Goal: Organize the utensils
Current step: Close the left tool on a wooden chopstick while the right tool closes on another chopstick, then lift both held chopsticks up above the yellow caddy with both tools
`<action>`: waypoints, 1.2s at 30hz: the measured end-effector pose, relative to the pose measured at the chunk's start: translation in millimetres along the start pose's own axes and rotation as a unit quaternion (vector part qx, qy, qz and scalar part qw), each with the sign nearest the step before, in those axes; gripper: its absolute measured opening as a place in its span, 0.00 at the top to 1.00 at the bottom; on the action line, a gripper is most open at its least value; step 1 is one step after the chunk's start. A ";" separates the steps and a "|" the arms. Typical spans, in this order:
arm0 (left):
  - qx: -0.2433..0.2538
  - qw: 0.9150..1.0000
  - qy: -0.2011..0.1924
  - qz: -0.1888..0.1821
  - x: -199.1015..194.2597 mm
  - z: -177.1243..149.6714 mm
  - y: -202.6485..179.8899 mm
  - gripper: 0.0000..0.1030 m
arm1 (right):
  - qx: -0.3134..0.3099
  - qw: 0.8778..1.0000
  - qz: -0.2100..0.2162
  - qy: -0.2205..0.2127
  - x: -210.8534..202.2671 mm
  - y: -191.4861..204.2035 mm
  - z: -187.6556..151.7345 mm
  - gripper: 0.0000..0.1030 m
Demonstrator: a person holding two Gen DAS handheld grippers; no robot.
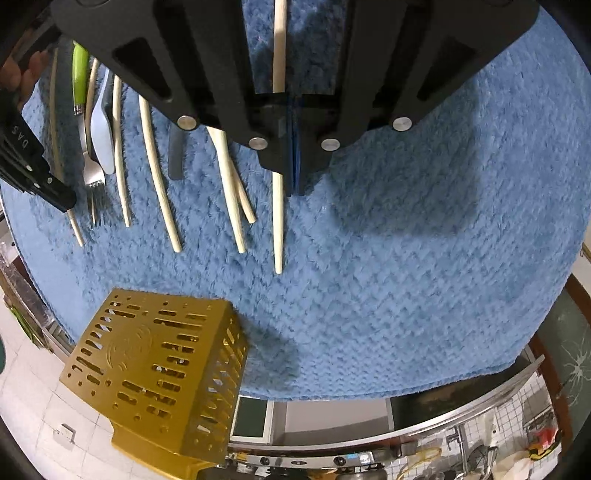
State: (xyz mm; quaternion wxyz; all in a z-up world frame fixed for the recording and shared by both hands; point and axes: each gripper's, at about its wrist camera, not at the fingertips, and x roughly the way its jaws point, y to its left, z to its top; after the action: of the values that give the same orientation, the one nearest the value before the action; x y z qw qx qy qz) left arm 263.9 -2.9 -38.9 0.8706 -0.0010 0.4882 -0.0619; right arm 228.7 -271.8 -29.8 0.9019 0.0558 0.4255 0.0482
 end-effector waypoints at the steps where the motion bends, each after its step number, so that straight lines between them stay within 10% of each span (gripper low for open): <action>1: 0.001 1.000 0.000 -0.001 0.4 0.6 0.4 1.00 | 0.000 1.000 -0.001 0.002 2.2 0.3 -2.1 0.94; 20: 0.030 0.999 -0.043 -0.011 -23.6 -7.7 -9.9 0.76 | 0.011 1.000 0.004 -0.007 0.5 -2.1 -6.6 0.94; 36: 0.052 0.999 0.014 -0.003 7.6 12.5 -19.9 0.89 | 0.003 1.000 -0.007 0.003 3.7 2.7 -2.7 0.94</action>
State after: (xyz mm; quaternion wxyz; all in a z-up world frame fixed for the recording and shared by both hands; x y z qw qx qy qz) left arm 276.4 -24.2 -37.6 0.8622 0.0433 0.4966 -0.0900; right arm 228.8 -268.4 -33.9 0.9009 0.0552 0.4286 0.0411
